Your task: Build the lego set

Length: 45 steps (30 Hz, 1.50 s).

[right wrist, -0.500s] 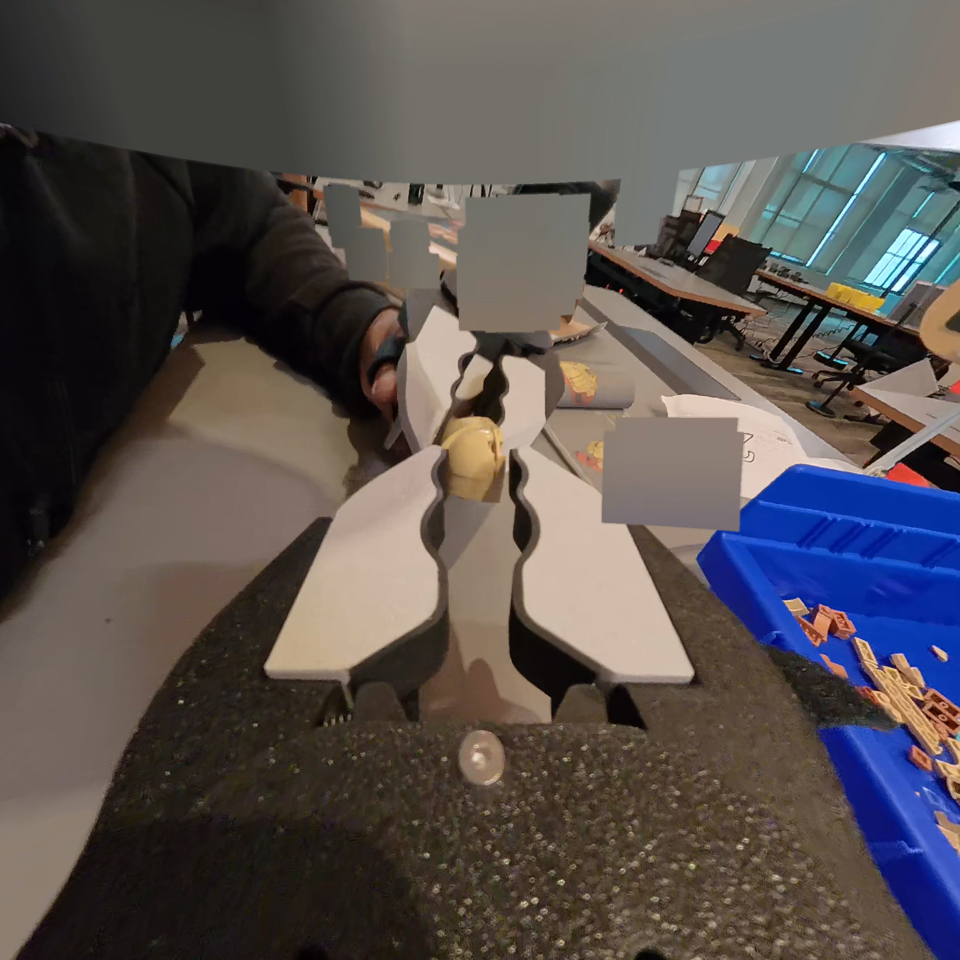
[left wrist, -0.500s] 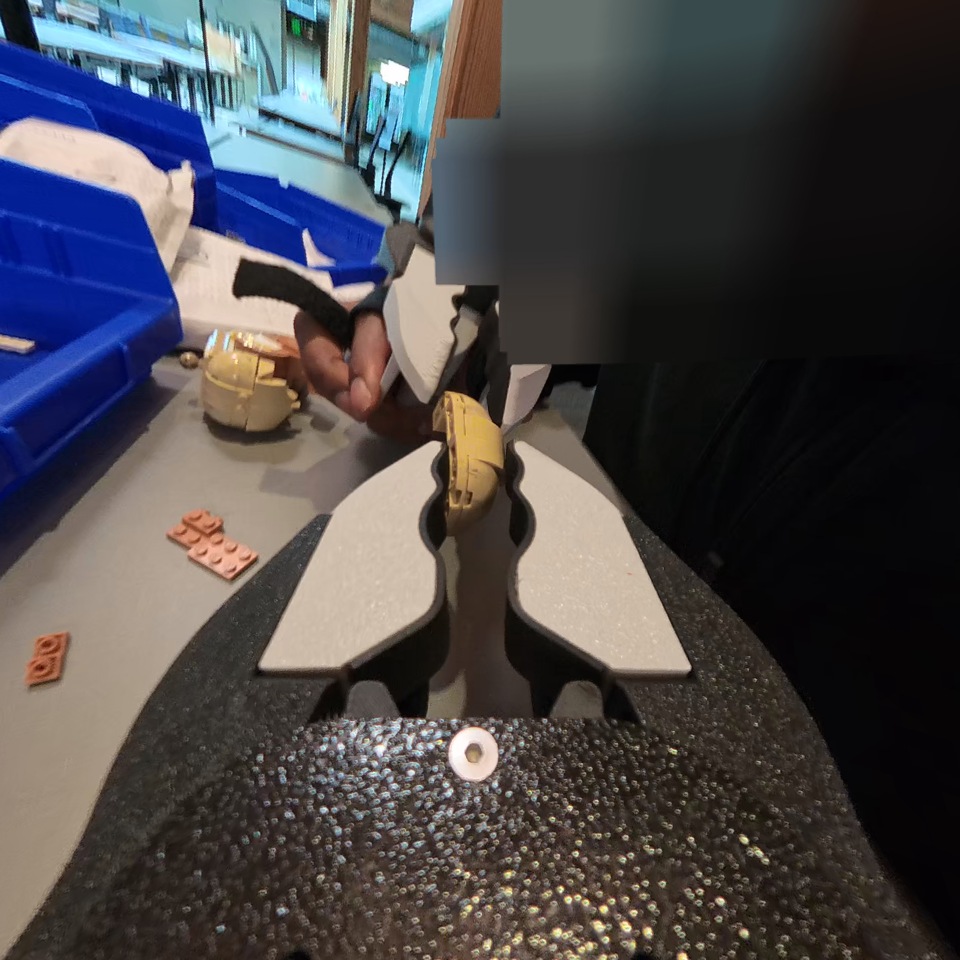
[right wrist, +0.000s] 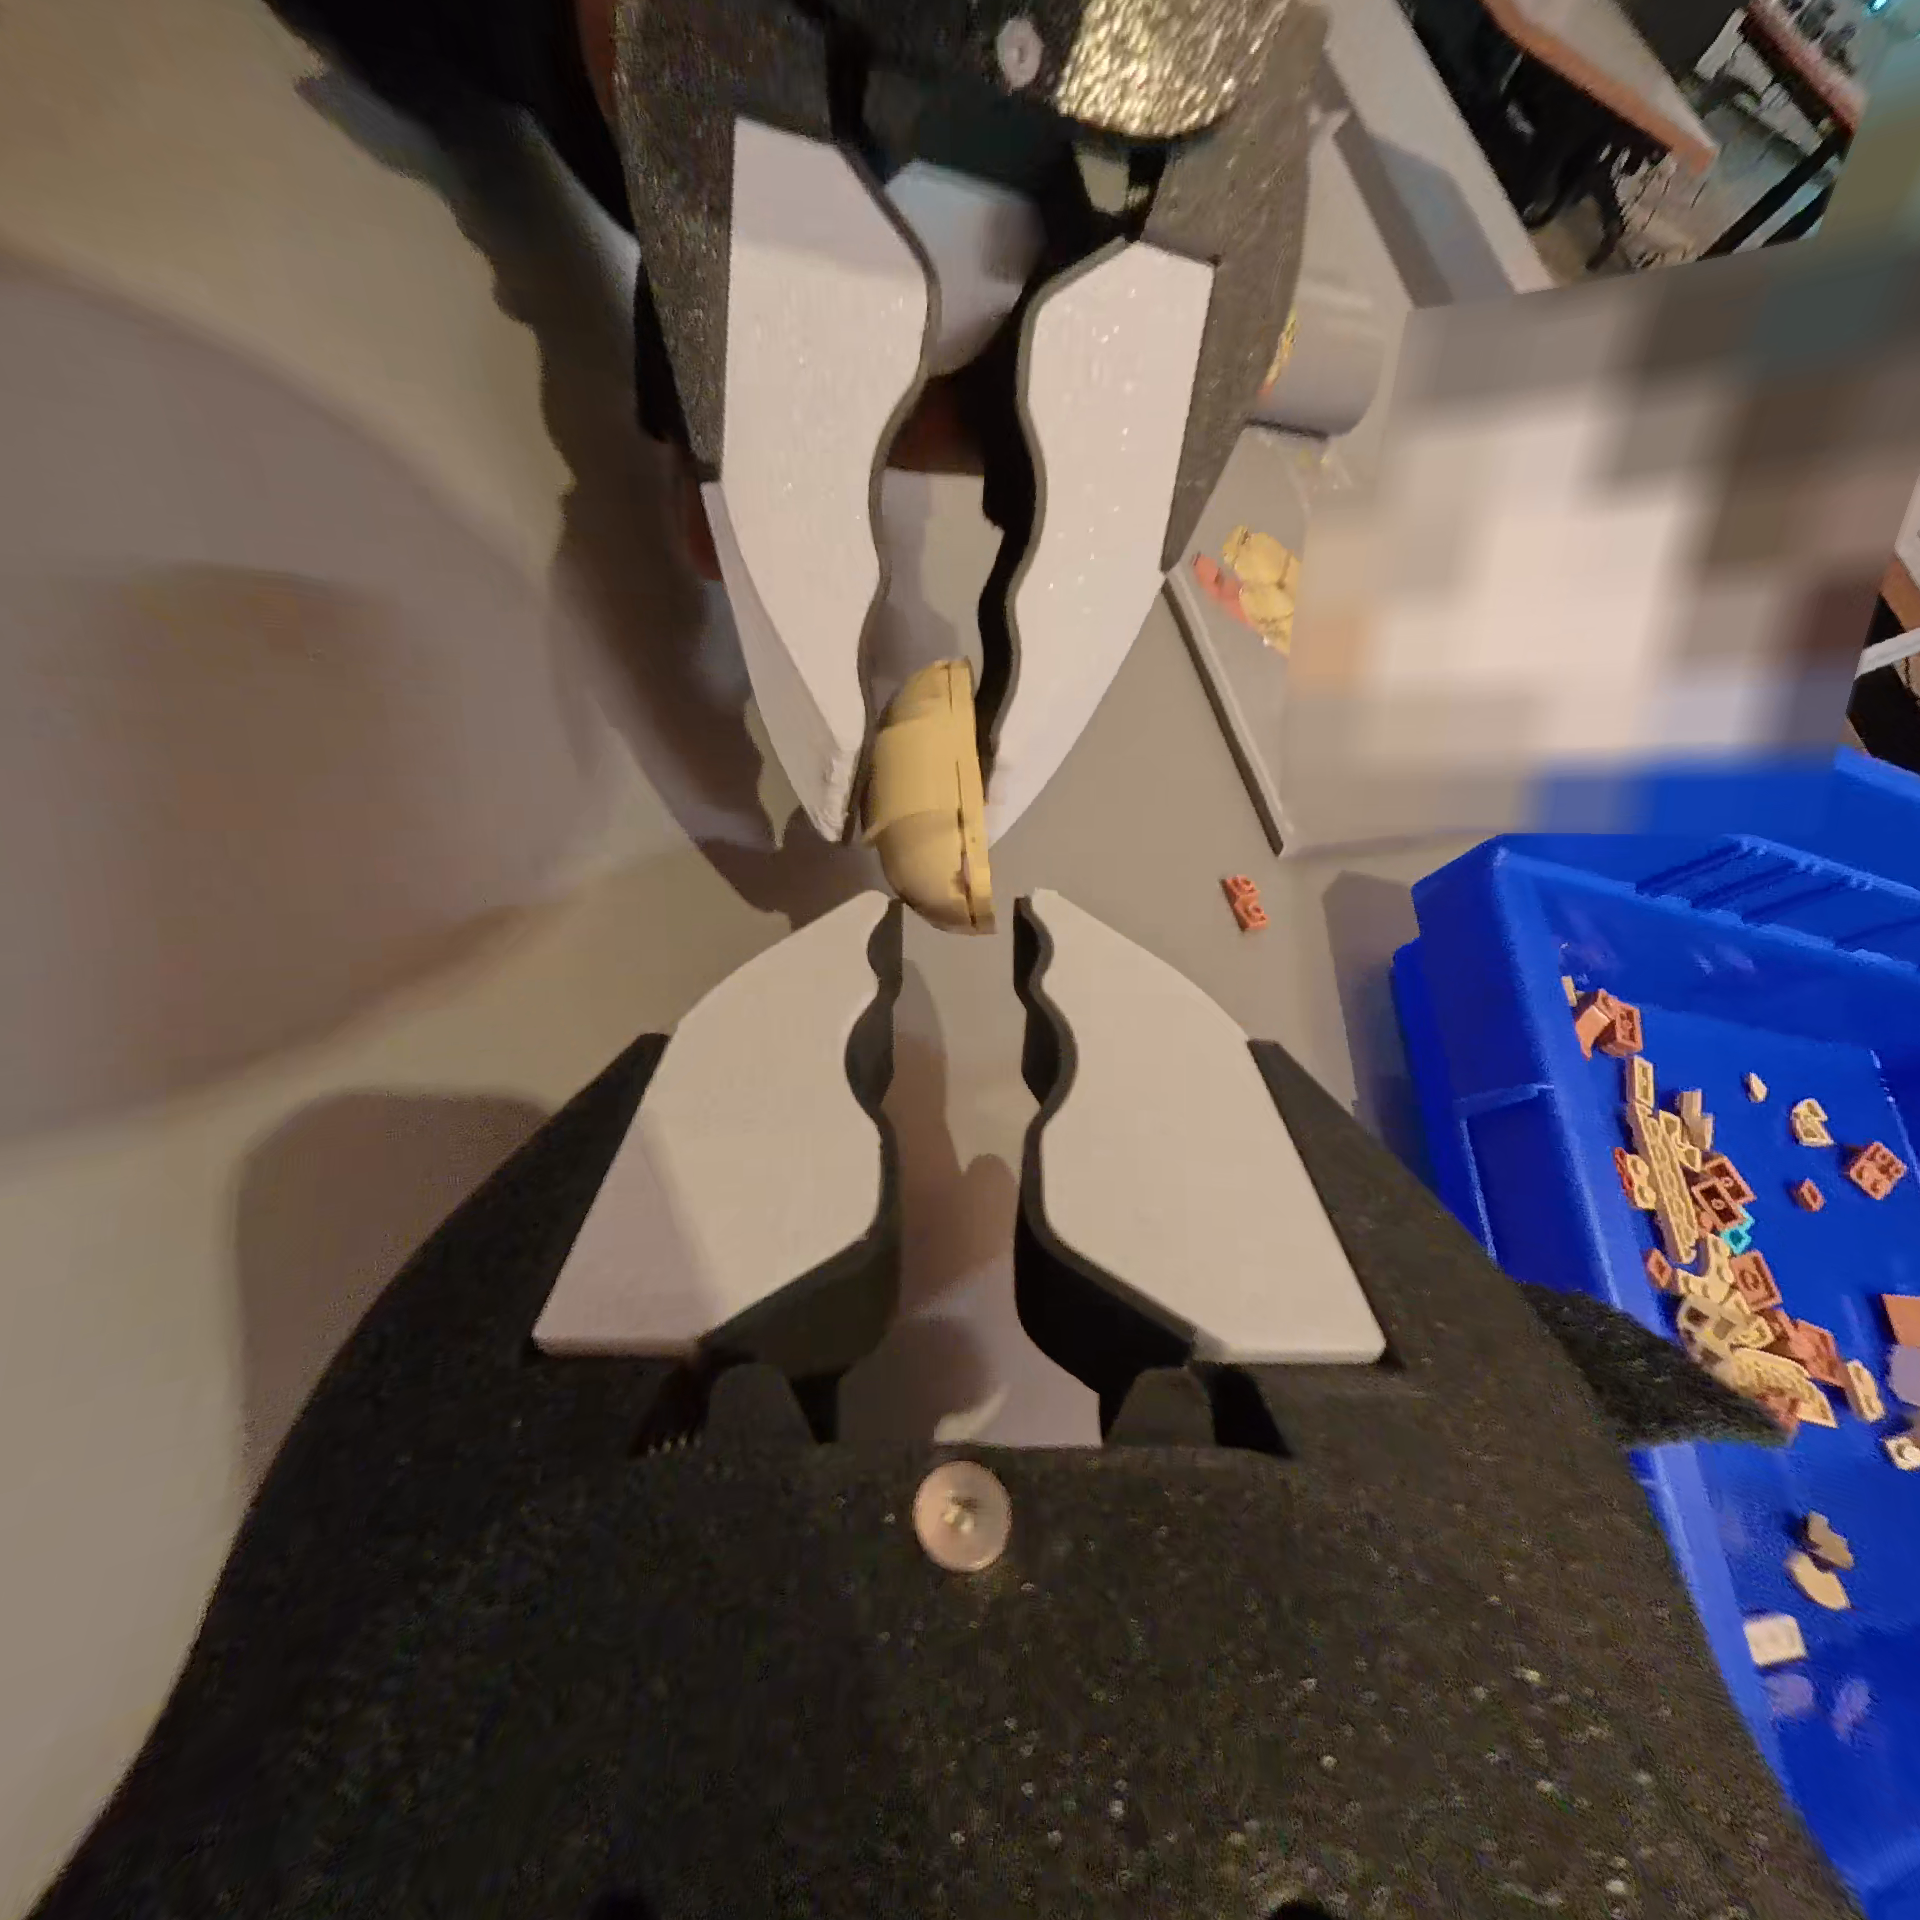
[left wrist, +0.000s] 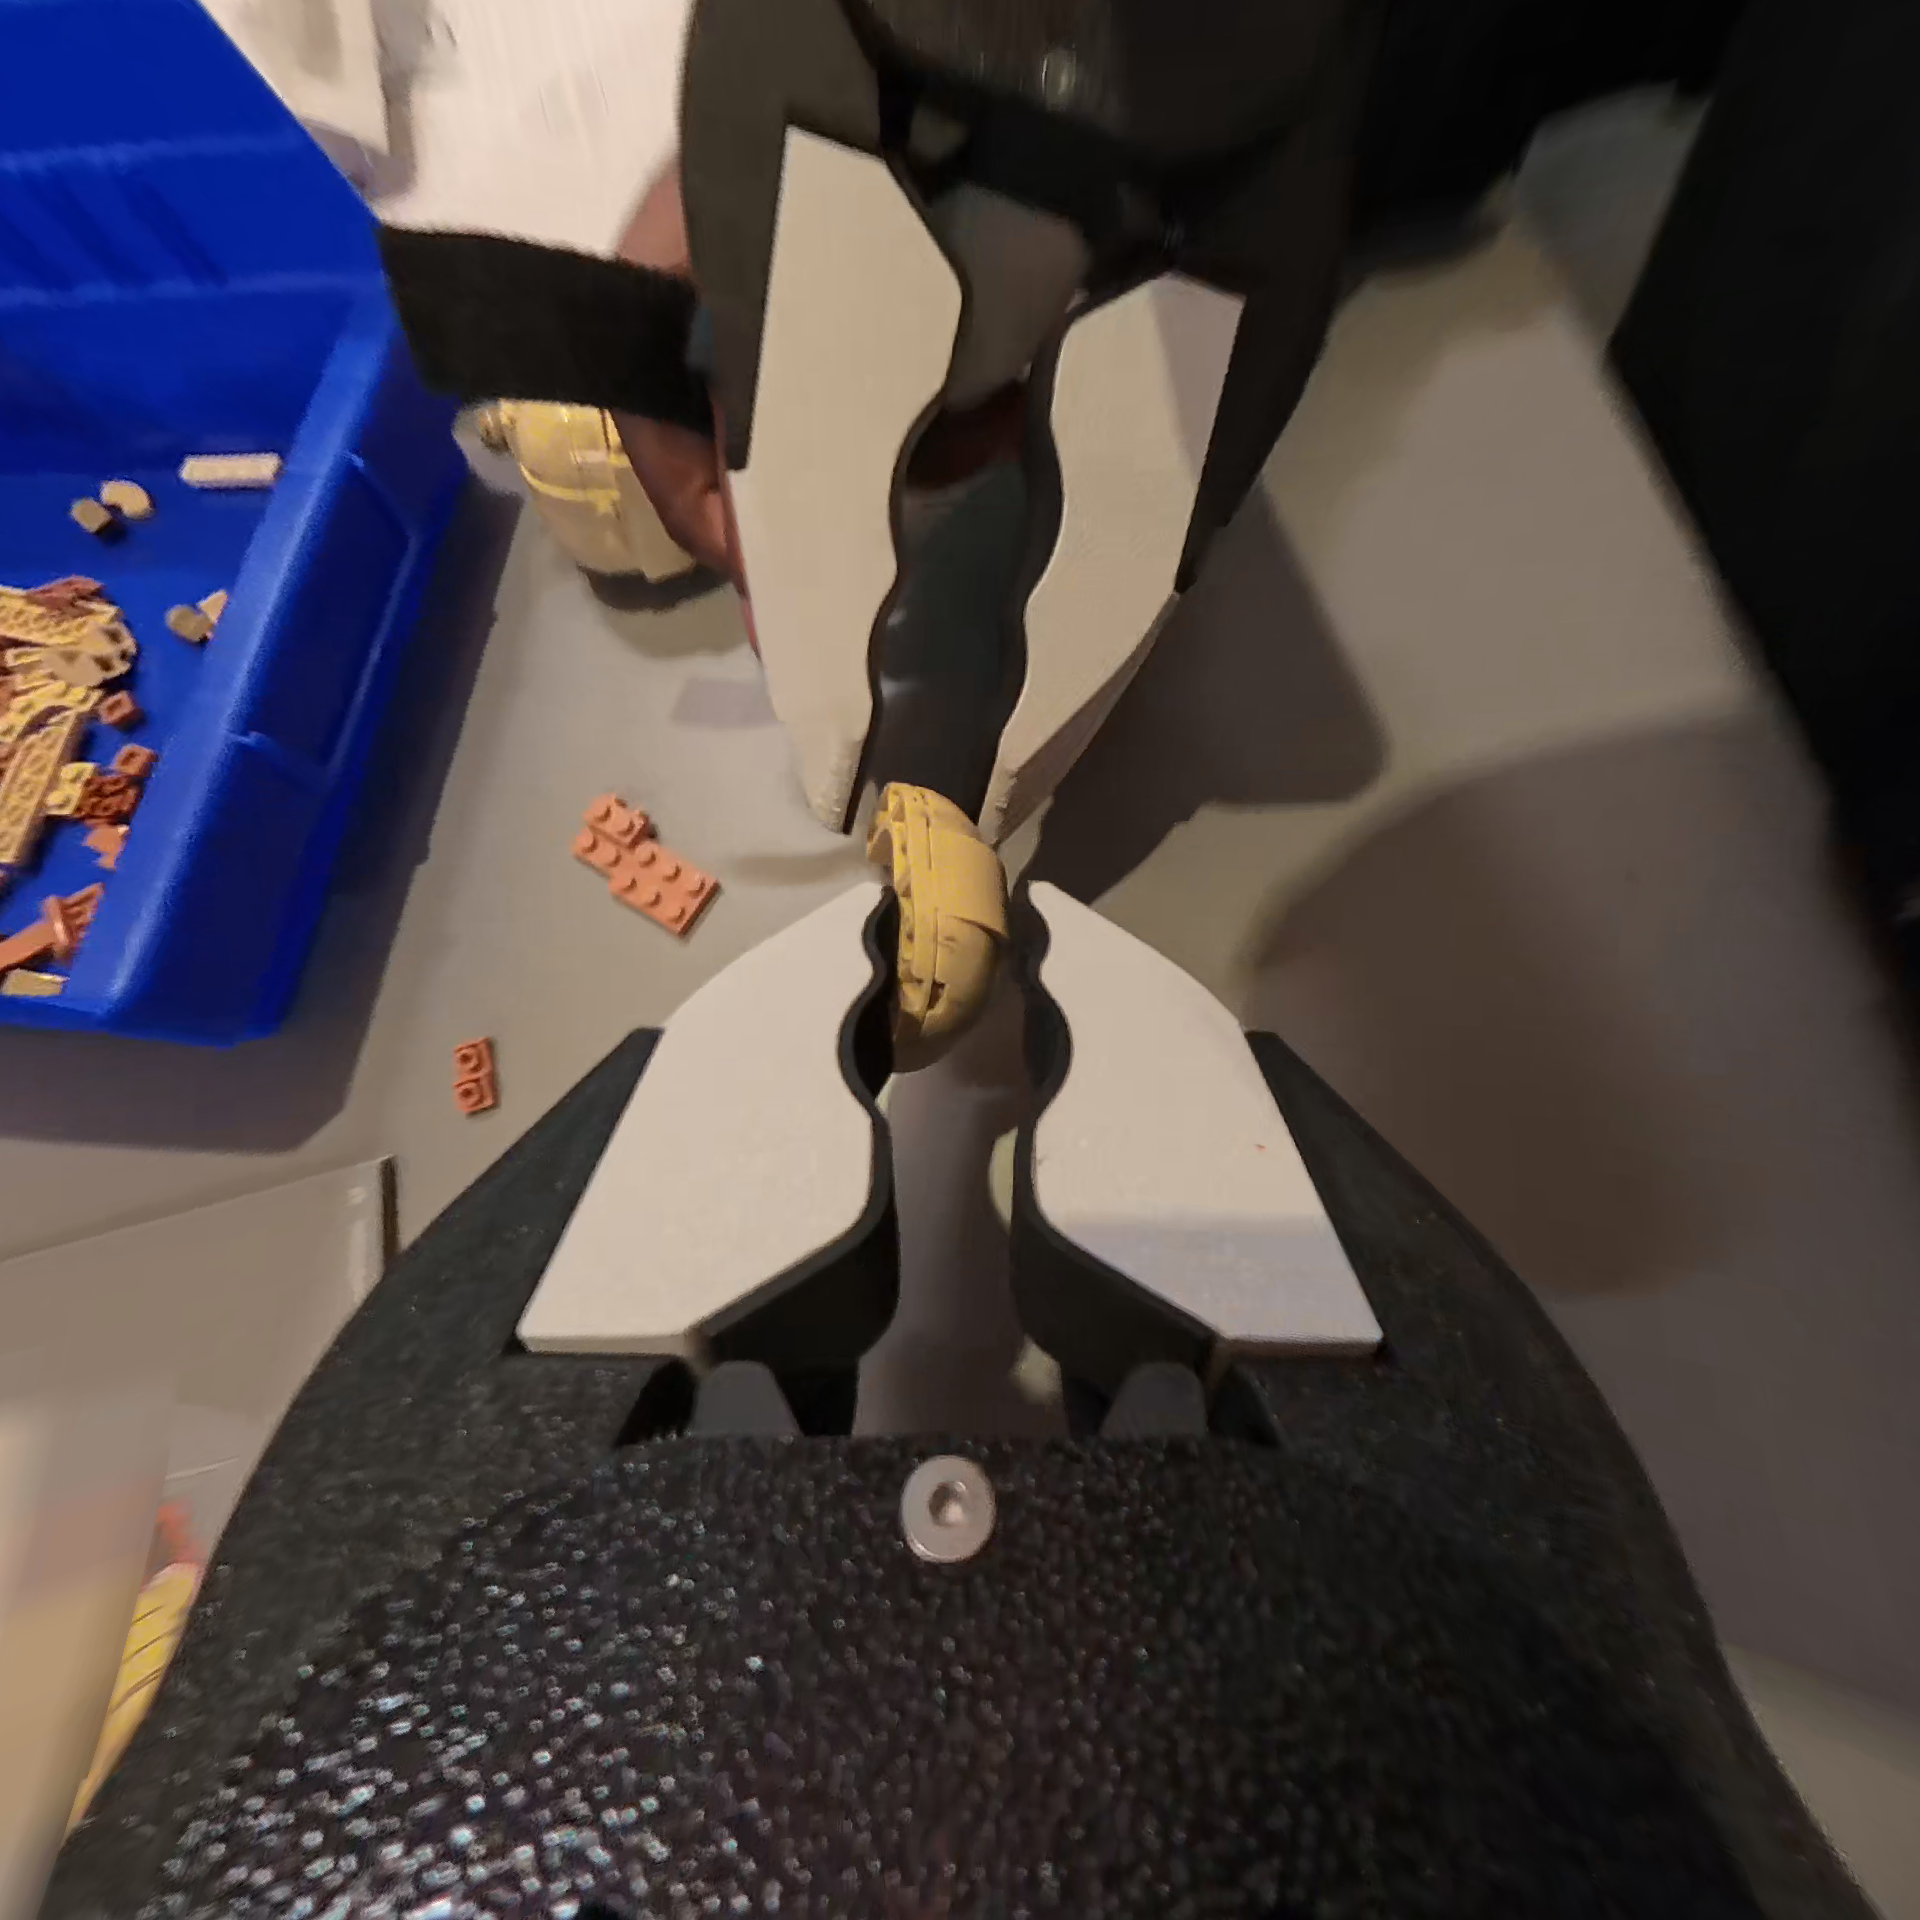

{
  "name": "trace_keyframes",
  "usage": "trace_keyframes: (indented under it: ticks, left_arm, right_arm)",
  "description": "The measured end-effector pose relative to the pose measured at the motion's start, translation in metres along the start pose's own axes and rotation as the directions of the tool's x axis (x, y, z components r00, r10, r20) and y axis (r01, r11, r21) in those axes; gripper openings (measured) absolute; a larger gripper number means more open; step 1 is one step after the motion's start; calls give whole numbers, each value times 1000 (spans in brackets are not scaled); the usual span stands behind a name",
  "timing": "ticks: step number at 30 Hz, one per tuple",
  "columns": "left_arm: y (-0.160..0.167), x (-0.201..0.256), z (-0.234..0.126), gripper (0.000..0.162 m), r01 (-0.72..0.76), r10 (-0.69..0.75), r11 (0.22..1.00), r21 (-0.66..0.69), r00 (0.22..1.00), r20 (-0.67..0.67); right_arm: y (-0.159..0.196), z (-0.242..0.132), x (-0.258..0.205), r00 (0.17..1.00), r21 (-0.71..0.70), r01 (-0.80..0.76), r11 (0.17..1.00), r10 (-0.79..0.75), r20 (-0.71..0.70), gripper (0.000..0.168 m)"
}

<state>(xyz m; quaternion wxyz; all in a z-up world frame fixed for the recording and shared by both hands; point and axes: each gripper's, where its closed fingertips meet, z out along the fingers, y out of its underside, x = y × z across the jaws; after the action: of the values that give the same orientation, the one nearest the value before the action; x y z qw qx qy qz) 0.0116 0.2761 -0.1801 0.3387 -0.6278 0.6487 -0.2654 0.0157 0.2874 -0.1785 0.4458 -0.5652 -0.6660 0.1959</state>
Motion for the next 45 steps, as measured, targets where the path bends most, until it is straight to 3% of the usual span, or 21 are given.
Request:
trace_keyframes:
  ticks: [11, 15, 29, 45]
  left_arm:
    - [2, 10, 2, 20, -19, 14, 982, -187, 999, -32]
    - [-1, 11, 2, 19, 34, -45, 975, -221, 998, -45]
    - [-26, 19, -2, 20, -5, -4, 972, -235, 999, -36]
    - [-18, 16, -3, 19, 34, -33, 956, -291, 999, 7]
  right_arm:
    - [10, 5, -10, 997, -187, 71, 980, -69, 21, 20]
    - [10, 4, -11, 997, -224, 80, 971, -77, 22, 20]
    - [7, 2, -11, 995, -280, 103, 955, -103, 14, 21]
    - [11, 9, -4, 966, -424, 199, 884, -251, -70, 20]
